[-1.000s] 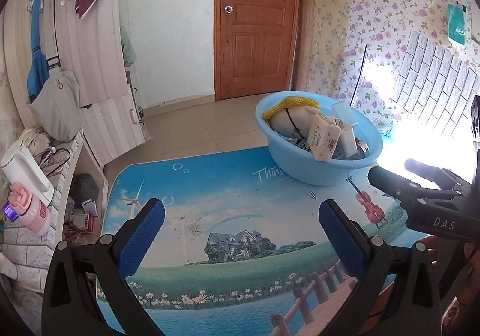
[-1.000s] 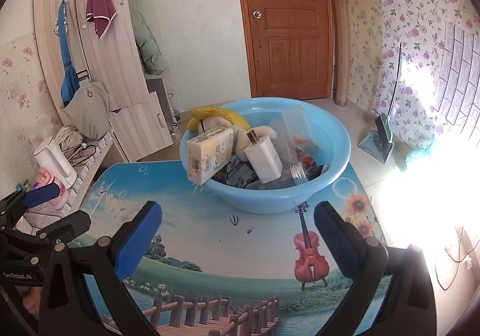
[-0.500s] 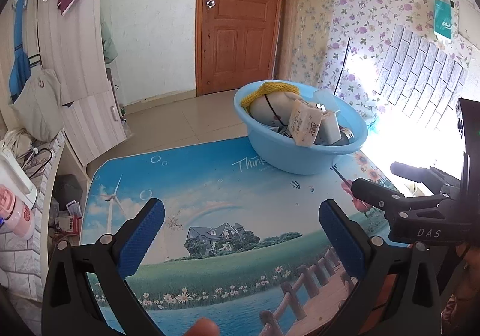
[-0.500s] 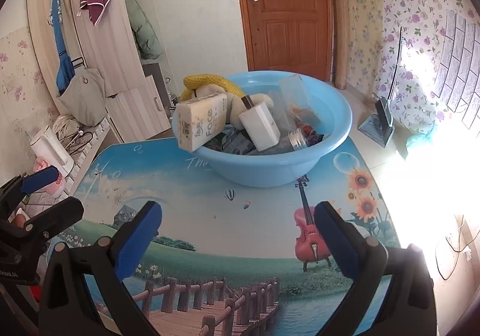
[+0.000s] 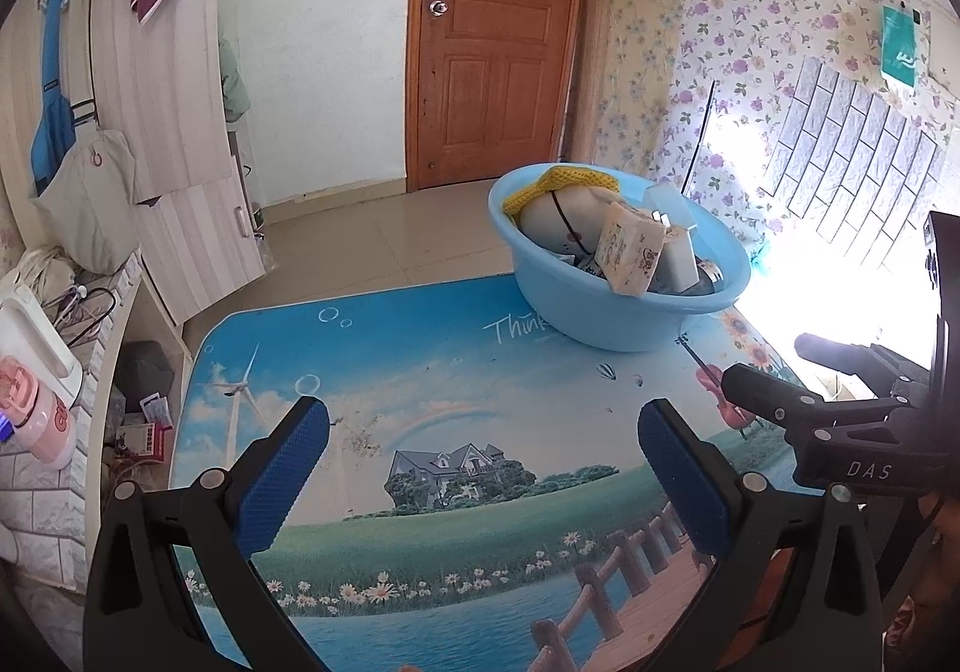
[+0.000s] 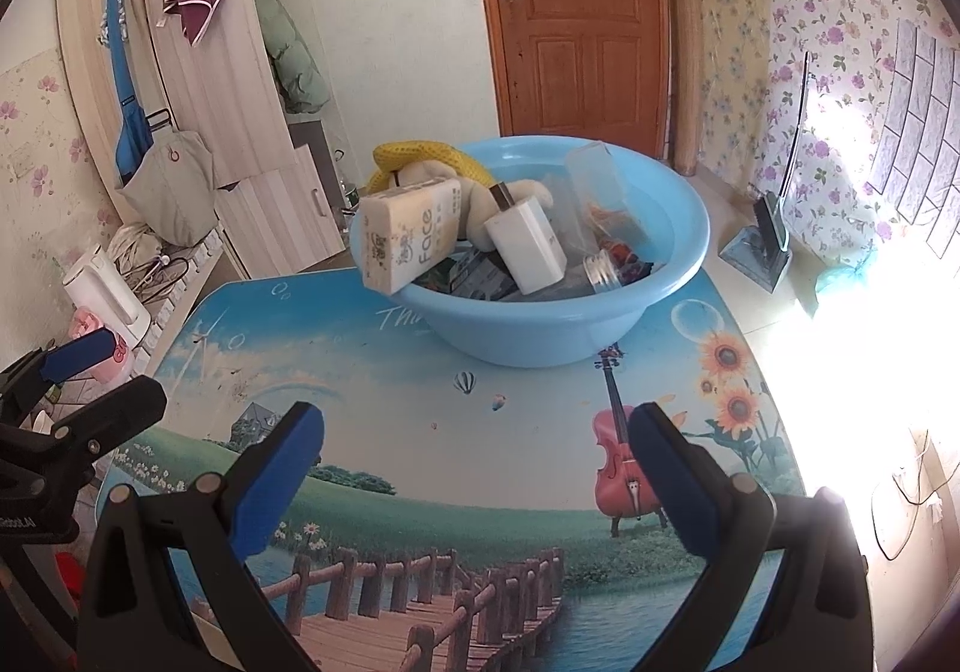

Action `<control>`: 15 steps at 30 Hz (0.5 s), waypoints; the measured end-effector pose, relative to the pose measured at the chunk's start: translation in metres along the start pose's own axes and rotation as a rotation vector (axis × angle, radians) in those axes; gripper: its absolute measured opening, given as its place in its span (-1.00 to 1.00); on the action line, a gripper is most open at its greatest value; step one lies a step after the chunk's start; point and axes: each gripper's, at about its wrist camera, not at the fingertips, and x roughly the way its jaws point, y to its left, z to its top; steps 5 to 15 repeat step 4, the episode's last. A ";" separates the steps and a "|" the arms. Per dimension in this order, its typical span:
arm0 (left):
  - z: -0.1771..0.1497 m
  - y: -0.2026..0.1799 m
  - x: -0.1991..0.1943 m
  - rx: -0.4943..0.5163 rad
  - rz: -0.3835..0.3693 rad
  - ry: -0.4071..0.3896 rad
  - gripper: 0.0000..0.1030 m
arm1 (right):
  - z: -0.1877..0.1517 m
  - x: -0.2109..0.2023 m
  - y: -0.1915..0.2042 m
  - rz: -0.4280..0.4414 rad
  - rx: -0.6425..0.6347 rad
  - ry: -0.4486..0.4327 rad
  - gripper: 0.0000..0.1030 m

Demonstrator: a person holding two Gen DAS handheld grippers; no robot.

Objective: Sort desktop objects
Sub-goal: 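Withdraw both tools from the basin toward the table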

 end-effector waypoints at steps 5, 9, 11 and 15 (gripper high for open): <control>0.000 0.001 0.001 -0.001 0.002 -0.001 1.00 | 0.000 0.001 -0.003 -0.003 0.006 0.003 1.00; 0.000 0.001 0.001 -0.001 0.002 -0.001 1.00 | 0.000 0.001 -0.003 -0.003 0.006 0.003 1.00; 0.000 0.001 0.001 -0.001 0.002 -0.001 1.00 | 0.000 0.001 -0.003 -0.003 0.006 0.003 1.00; 0.000 0.001 0.001 -0.001 0.002 -0.001 1.00 | 0.000 0.001 -0.003 -0.003 0.006 0.003 1.00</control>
